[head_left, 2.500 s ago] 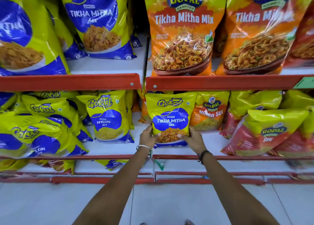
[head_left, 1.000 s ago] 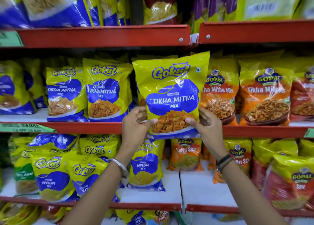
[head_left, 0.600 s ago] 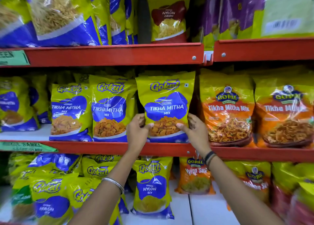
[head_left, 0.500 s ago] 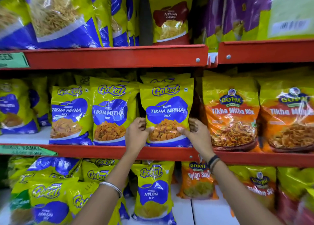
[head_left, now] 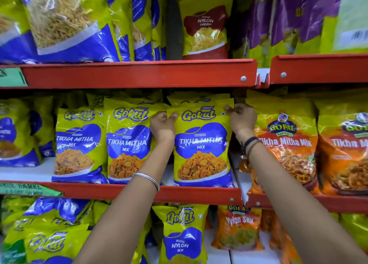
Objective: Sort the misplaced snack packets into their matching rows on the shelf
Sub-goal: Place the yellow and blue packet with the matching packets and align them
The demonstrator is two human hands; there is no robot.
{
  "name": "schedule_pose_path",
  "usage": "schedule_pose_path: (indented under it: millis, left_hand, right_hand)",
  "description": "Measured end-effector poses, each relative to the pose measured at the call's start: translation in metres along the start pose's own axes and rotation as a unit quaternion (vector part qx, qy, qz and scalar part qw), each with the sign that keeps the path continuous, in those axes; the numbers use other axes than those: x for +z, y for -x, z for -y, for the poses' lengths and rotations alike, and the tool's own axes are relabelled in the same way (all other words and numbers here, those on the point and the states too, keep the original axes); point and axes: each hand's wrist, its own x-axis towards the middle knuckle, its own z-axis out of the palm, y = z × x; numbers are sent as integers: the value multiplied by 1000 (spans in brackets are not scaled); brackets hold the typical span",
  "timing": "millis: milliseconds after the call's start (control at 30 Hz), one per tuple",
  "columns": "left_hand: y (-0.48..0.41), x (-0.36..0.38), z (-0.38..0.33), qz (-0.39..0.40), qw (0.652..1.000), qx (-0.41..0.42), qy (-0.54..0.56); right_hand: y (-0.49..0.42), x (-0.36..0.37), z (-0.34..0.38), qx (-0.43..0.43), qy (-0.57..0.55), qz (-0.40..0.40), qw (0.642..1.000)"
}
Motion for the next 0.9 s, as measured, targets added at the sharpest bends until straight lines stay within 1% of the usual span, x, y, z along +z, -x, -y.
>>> schedule_pose_path:
  millis: [100, 167, 233, 267, 300, 367, 400, 467, 500, 533, 600, 733, 800, 900]
  left_hand:
    - [-3, 5, 2, -25, 1000, 3, 7]
    - [-2, 4, 2, -27, 1000, 9, -9]
    - [8, 0, 4, -19, 996, 58, -61]
    - [18, -2, 7, -15, 993, 89, -69]
    - [30, -4, 12, -7, 990, 118, -71]
    - [58, -5, 22, 36, 976, 185, -105]
    - [69, -5, 28, 67, 956, 240, -153]
    - [83, -3, 40, 111, 883, 356, -285]
    - [83, -1, 45, 118, 851, 383, -340]
    - [82, -1, 47, 120, 838, 382, -370]
    - [78, -2, 47, 115, 836, 368, -391]
    - [81, -2, 44, 92, 811, 374, -441]
    - [90, 1, 40, 78, 815, 353, -453]
    - [112, 15, 30, 75, 830, 357, -422]
  right_hand:
    - [-4, -2, -3, 1, -1, -6, 1000]
    - [-1, -1, -5, -7, 12, -5, 1000]
    - [10, -3, -9, -29, 31, -10, 999]
    - [20, -5, -12, -61, 36, -12, 997]
    - [32, -6, -16, -114, 46, -8, 992]
    - [60, -5, -24, -226, 97, 36, 969]
    - [70, -2, -29, -260, 127, 71, 955]
    - [81, 4, -38, -285, 181, 124, 933]
    - [82, 6, -42, -283, 202, 133, 928]
    - [81, 7, -44, -276, 219, 136, 926]
    - [78, 8, -46, -268, 241, 136, 923]
    - [76, 5, -43, -270, 262, 169, 911]
    - [76, -11, -45, -267, 259, 177, 911]
    - [72, -52, -55, -271, 255, 131, 919]
